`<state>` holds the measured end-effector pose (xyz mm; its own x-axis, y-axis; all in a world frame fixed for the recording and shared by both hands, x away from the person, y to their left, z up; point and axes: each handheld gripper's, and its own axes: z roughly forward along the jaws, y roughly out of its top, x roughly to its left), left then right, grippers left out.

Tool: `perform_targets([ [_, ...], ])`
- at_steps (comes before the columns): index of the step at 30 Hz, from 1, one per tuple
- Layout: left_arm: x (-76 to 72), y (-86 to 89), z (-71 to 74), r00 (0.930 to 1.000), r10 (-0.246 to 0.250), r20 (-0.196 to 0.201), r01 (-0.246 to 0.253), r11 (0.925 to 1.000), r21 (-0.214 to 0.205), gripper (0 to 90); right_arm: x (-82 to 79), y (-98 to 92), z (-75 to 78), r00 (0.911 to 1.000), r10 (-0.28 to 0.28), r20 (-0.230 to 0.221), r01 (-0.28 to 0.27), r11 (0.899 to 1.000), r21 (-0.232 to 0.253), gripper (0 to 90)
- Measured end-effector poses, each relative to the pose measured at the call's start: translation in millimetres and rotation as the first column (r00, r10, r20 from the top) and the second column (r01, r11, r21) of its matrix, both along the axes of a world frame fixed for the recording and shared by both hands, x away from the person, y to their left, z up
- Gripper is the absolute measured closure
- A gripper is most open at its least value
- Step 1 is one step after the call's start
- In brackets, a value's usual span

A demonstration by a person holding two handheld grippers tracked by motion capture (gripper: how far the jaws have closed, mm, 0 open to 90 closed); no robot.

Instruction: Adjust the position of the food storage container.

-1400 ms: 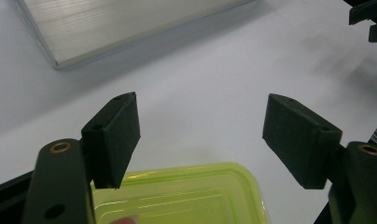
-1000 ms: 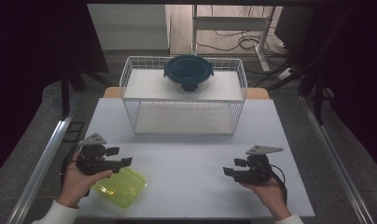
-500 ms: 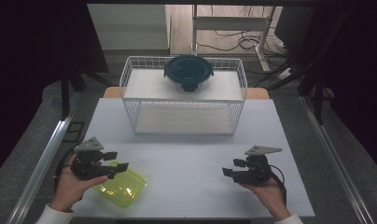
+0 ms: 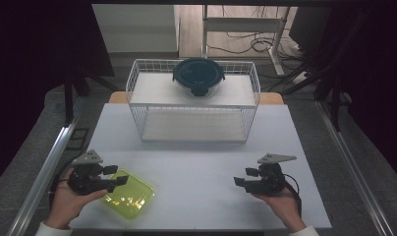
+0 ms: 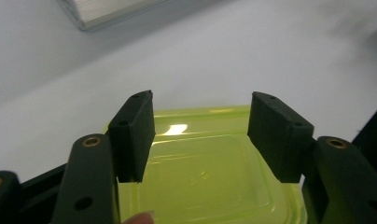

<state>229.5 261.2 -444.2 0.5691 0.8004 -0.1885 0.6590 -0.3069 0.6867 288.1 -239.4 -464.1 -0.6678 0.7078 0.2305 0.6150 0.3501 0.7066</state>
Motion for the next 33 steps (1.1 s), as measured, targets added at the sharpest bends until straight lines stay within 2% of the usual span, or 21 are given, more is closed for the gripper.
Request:
perform_targets([
  [6,-6.1,3.8,-0.1,0.9993,-0.036,-0.011,0.036,0.9993,-0.007,52.3,0.1,0.4,0.0,1.0000,0.000,0.000,0.000,1.000,0.000,35.6],
  [13,-17.8,4.9,-5.9,0.9940,-0.097,-0.050,0.098,0.9949,0.022,72.8,0.2,-0.5,0.0,1.0000,-0.001,-0.003,0.001,1.000,0.000,35.6],
  [15,-20.1,5.2,-6.2,0.9912,-0.116,-0.064,0.119,0.9920,0.042,78.5,0.1,-0.3,0.2,1.0000,0.000,-0.001,0.000,1.000,0.001,35.6],
  [19,-26.6,5.2,-6.1,0.9821,-0.168,-0.086,0.172,0.9838,0.049,86.6,0.3,0.8,-0.9,1.0000,0.002,-0.004,-0.002,1.000,-0.004,35.6],
  [24,-39.8,3.7,-14.3,0.9671,-0.225,-0.118,0.234,0.9697,0.069,89.7,0.0,1.3,-0.4,1.0000,0.000,-0.005,0.000,1.000,-0.002,35.5],
  [28,-52.1,5.6,-21.3,0.9594,-0.244,-0.141,0.253,0.9662,0.049,90.0,1.0,2.2,-2.8,0.9999,0.000,-0.012,0.000,1.000,-0.004,35.5],
  [31,-58.6,8.4,-25.8,0.9555,-0.248,-0.159,0.259,0.9643,0.053,90.0,1.0,2.8,-2.5,0.9999,-0.003,-0.016,0.003,1.000,-0.002,35.5],
  [33,-61.6,9.3,-28.4,0.9482,-0.266,-0.174,0.279,0.9589,0.054,90.0,1.1,3.1,-1.8,0.9999,-0.004,-0.016,0.004,1.000,0.001,35.5],
])
